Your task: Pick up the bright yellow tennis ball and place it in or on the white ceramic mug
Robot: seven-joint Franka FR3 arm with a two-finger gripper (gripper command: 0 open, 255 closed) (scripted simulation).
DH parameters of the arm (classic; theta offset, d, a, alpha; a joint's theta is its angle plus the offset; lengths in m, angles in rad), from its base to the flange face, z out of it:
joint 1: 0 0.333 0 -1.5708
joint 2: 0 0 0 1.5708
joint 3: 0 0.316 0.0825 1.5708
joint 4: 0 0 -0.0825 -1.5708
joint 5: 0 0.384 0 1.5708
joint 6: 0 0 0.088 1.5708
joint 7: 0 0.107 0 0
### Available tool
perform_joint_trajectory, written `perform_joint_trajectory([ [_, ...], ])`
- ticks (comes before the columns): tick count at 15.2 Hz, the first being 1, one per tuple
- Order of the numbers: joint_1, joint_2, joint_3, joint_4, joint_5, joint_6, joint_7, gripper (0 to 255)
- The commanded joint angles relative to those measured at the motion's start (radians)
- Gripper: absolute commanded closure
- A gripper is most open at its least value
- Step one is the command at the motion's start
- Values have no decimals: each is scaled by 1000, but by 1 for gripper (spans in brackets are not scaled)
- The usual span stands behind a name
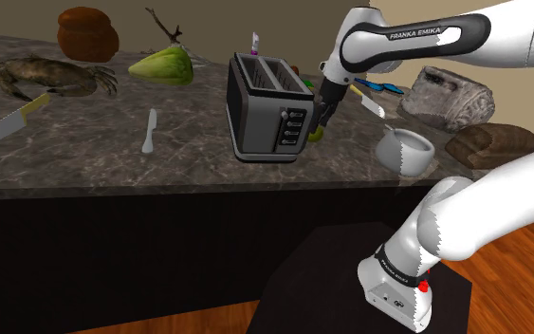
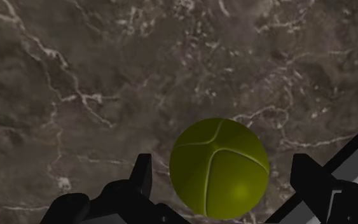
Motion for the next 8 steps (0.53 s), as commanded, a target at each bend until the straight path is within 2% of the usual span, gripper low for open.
perform_joint_trajectory([
  [1, 1, 10, -1, -20, 1, 30, -1, 0],
  [8, 1, 12, -1, -26, 2, 38, -2, 0],
])
